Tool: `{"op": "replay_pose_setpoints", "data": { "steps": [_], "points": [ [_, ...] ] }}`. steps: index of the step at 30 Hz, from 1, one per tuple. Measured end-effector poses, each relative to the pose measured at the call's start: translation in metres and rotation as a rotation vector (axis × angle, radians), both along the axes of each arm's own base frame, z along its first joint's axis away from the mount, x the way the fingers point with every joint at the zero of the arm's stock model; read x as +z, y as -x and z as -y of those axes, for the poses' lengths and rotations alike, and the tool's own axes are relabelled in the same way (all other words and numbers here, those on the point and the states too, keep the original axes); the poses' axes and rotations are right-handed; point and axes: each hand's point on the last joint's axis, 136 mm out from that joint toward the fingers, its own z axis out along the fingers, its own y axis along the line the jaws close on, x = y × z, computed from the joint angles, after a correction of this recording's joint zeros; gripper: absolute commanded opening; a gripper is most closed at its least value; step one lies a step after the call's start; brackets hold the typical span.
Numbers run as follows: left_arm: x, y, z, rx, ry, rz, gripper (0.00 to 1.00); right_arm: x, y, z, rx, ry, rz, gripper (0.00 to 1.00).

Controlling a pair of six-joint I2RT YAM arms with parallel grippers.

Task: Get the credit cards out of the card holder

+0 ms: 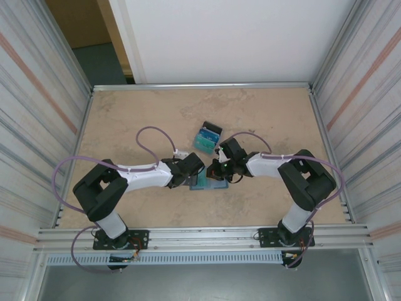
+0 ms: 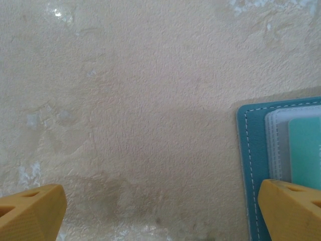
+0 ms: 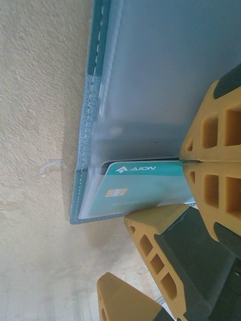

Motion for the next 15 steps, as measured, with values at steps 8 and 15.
{"op": "replay_pose_setpoints", "data": {
  "steps": [8,15],
  "points": [
    [0.0,0.0,0.0,-0.001,0.0,0.0,0.99,-0.001,-0.001,0.01,-0.018,0.031,0.002,0.0],
    [0.0,0.0,0.0,-0.005,-0.003,0.0,0.99,-0.002,-0.002,0.02,-0.031,0.062,0.002,0.0]
  ]
}}
